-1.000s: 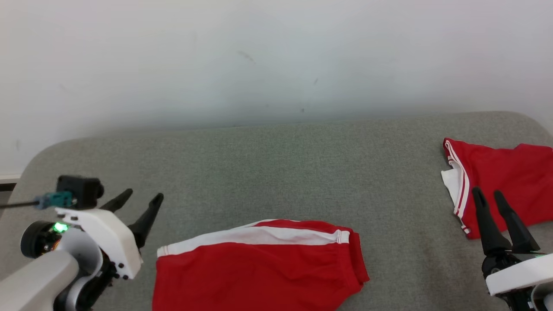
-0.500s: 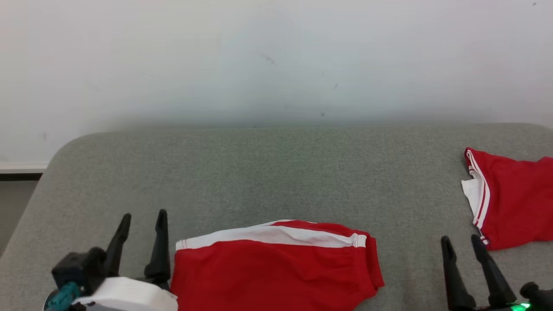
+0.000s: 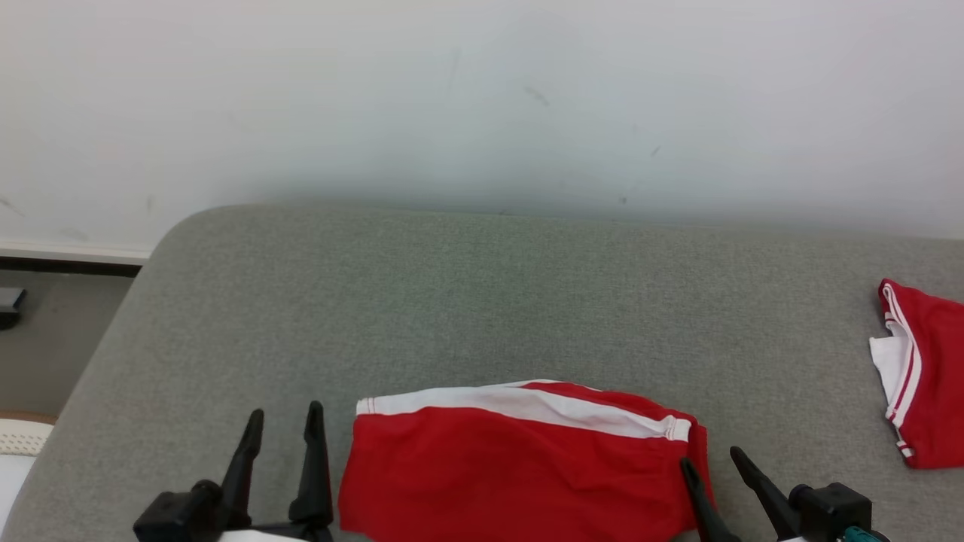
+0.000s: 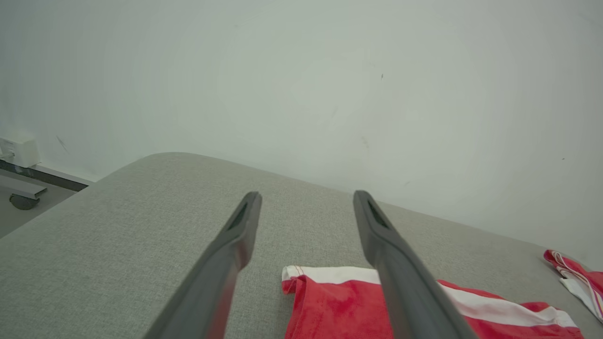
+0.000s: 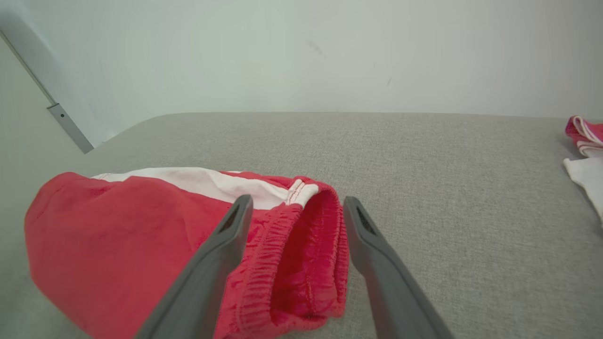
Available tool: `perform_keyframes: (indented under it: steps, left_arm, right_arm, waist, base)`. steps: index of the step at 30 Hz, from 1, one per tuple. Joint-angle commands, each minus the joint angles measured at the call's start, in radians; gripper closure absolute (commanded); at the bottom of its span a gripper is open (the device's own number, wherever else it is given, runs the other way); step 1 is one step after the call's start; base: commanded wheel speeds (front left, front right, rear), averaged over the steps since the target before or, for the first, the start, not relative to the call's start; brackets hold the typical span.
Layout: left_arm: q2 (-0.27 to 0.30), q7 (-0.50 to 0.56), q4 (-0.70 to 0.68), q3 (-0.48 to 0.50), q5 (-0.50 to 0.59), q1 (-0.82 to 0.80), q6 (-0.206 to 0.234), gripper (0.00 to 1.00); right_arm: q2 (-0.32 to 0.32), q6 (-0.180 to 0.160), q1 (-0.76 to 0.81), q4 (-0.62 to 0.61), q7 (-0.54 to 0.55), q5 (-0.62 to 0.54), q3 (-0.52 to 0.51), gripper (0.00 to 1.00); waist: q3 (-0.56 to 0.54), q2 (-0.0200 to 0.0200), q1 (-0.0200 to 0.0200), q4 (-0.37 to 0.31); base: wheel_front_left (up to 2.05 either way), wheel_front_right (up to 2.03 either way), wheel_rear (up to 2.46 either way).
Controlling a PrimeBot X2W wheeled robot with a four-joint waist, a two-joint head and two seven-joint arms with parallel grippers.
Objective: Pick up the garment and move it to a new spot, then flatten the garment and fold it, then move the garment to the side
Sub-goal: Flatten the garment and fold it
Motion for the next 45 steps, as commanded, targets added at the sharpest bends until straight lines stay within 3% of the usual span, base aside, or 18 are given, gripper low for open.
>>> perform_keyframes:
  steps: [1, 9, 14, 25, 31, 32, 34, 35, 36, 45]
  left_arm:
    - [-0.015, 0.0, 0.019, 0.013, 0.019, 0.011, -0.023, 0.0]
    - [-0.111, 0.0, 0.085, 0.075, 0.085, -0.01, -0.138, 0.0]
    - [-0.149, 0.0, 0.111, 0.095, 0.114, -0.025, -0.186, 0.0]
    - [-0.183, 0.0, 0.157, 0.125, 0.149, -0.04, -0.244, 0.0]
    - [-0.188, 0.0, 0.177, 0.134, 0.157, -0.043, -0.262, 0.0]
    - [-0.188, 0.0, 0.179, 0.135, 0.158, -0.043, -0.264, 0.0]
    - [-0.189, 0.0, 0.181, 0.136, 0.158, -0.043, -0.265, 0.0]
    - [-0.19, 0.0, 0.183, 0.136, 0.158, -0.043, -0.267, 0.0]
    - [-0.19, 0.0, 0.184, 0.137, 0.157, -0.043, -0.267, 0.0]
    - [-0.191, 0.0, 0.192, 0.133, 0.141, -0.033, -0.263, 0.0]
  right_arm:
    - [0.001, 0.0, -0.017, 0.017, 0.014, -0.018, -0.005, 0.0]
    - [0.021, 0.0, -0.07, 0.144, 0.086, -0.077, -0.043, 0.0]
    - [0.024, 0.0, -0.124, 0.245, 0.102, -0.067, -0.049, 0.0]
    - [0.025, 0.0, -0.234, 0.45, 0.106, 0.043, -0.012, 0.0]
    - [0.034, 0.001, -0.259, 0.566, 0.239, 0.194, 0.087, 0.0]
    - [0.035, 0.003, -0.264, 0.57, 0.25, 0.211, 0.097, 0.08]
    - [0.037, 0.004, -0.28, 0.573, 0.265, 0.25, 0.115, 0.62]
    - [0.038, 0.004, -0.286, 0.572, 0.268, 0.266, 0.121, 0.94]
    - [0.034, 0.004, -0.292, 0.571, 0.268, 0.277, 0.125, 1.0]
    - [-0.067, 0.001, -0.34, 0.502, 0.263, 0.381, 0.122, 1.0]
  waist:
    - [0.004, 0.0, 0.0001, 0.01]
    - [0.01, 0.0, 0.0001, 0.028]
    - [0.018, 0.0, 0.0001, 0.031]
    - [0.044, 0.0, 0.0001, 0.043]
    - [0.041, 0.0, 0.0001, 0.055]
    - [0.041, 0.0, 0.0001, 0.057]
    - [0.041, 0.0, 0.0001, 0.06]
    - [0.041, 0.0, 0.0001, 0.061]
    - [0.04, 0.0, 0.0001, 0.062]
    - [0.028, 0.0, 0.0001, 0.063]
  base:
    - [0.0, 0.0, 0.0]
    - [0.0, 0.0, 0.0]
    - [0.0, 0.0, 0.0]
    - [0.0, 0.0, 0.0]
    - [0.0, 0.0, 0.0]
    - [0.0, 0.0, 0.0]
    - [0.0, 0.0, 0.0]
    - [0.0, 0.0, 0.0]
    - [0.0, 0.0, 0.0]
    - [0.0, 0.0, 0.0]
